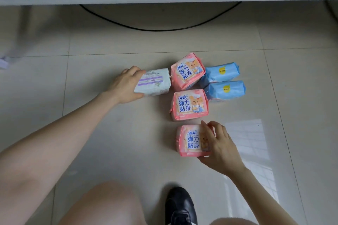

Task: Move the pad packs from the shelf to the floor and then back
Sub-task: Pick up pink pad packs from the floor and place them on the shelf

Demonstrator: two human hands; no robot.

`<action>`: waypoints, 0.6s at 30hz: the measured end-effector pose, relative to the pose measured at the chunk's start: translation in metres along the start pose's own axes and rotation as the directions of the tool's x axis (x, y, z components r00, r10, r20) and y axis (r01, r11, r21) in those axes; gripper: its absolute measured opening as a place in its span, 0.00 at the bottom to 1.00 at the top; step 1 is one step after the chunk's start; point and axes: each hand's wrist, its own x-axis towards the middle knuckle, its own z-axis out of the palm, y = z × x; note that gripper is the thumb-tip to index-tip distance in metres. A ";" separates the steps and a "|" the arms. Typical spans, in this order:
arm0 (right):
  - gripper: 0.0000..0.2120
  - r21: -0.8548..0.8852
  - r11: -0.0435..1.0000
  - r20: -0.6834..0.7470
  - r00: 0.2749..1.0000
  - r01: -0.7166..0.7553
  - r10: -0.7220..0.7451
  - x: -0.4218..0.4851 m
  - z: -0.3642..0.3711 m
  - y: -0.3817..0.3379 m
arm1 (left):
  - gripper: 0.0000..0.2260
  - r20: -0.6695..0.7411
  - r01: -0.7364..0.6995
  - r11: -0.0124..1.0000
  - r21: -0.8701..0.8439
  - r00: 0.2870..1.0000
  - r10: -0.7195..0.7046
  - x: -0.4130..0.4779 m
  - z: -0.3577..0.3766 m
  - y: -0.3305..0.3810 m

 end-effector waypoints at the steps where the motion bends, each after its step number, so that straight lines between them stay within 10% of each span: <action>1: 0.48 0.022 1.000 0.013 1.000 -0.015 0.014 -0.002 0.001 -0.001 | 0.37 0.019 0.011 0.999 -0.036 1.000 -0.011 0.000 -0.001 -0.001; 18: 0.41 0.293 0.943 0.119 0.985 -0.157 0.127 -0.005 -0.081 -0.043 | 0.25 0.025 0.219 0.934 -0.282 0.975 -0.221 -0.090 -0.066 0.001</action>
